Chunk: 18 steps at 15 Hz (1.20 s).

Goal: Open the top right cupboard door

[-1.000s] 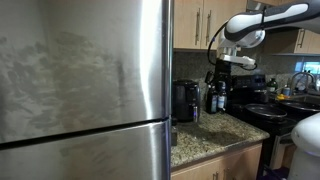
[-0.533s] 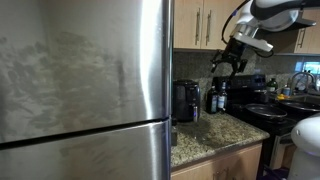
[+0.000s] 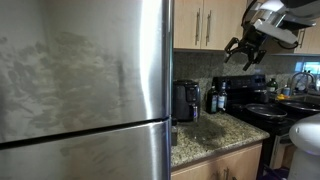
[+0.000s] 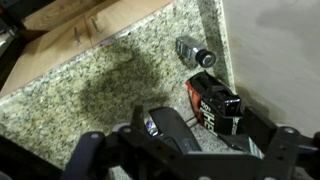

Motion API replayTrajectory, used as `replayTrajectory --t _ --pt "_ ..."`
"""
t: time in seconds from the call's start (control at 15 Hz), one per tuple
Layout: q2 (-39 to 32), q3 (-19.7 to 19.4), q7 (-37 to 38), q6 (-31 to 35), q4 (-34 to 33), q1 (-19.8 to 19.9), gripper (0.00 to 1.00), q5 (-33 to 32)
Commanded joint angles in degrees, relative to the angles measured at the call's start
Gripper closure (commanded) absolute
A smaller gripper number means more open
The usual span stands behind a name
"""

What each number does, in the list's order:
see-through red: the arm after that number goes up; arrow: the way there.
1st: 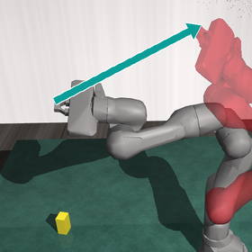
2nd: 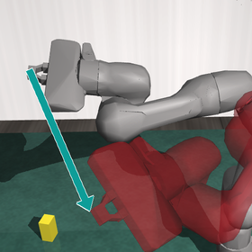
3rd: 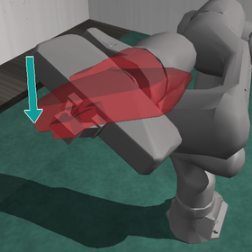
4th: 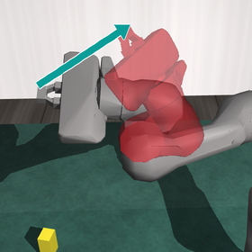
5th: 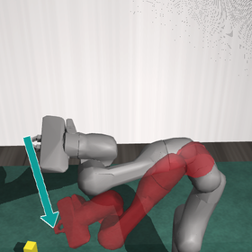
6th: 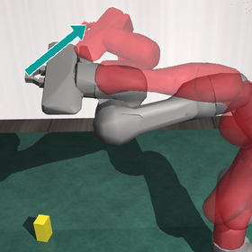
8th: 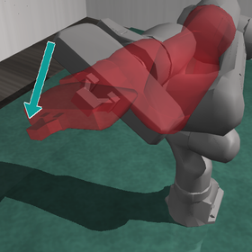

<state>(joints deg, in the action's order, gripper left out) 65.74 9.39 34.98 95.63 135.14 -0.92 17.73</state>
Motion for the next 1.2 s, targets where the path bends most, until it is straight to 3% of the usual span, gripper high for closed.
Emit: replayTrajectory --t 0.0,0.07,0.13,0.2,0.27,0.33,0.47,0.67,1.0,1.13 --pt "0.32 -1.62 -5.36 0.5 -6.33 6.09 0.0 -7.1" --pt "0.11 -3.13 -7.03 0.67 -9.38 7.11 0.0 -9.23" --pt "-2.12 -7.9 -9.08 -1.66 -12.82 3.49 0.0 -3.67" --pt "-1.71 -6.02 -4.02 -0.07 -14.97 10.1 0.0 -5.98" --pt "-1.63 -7.08 -3.97 2.07 -15.82 10.56 0.0 -5.25" --pt "0.41 -6.19 -5.83 0.92 -12.22 8.84 0.0 -4.67" --pt "0.19 -7.66 -5.61 1.09 -14.88 10.33 0.0 -4.71" --pt "-3.18 -6.39 -11.29 3.01 -15.99 12.37 0.0 -12.53" --pt "-11.5 -6.12 -12.87 22.79 -21.4 15.21 0.0 -20.69" --pt "-15.22 -4.3 -6.21 30.23 -24.04 17.99 0.0 -20.31"
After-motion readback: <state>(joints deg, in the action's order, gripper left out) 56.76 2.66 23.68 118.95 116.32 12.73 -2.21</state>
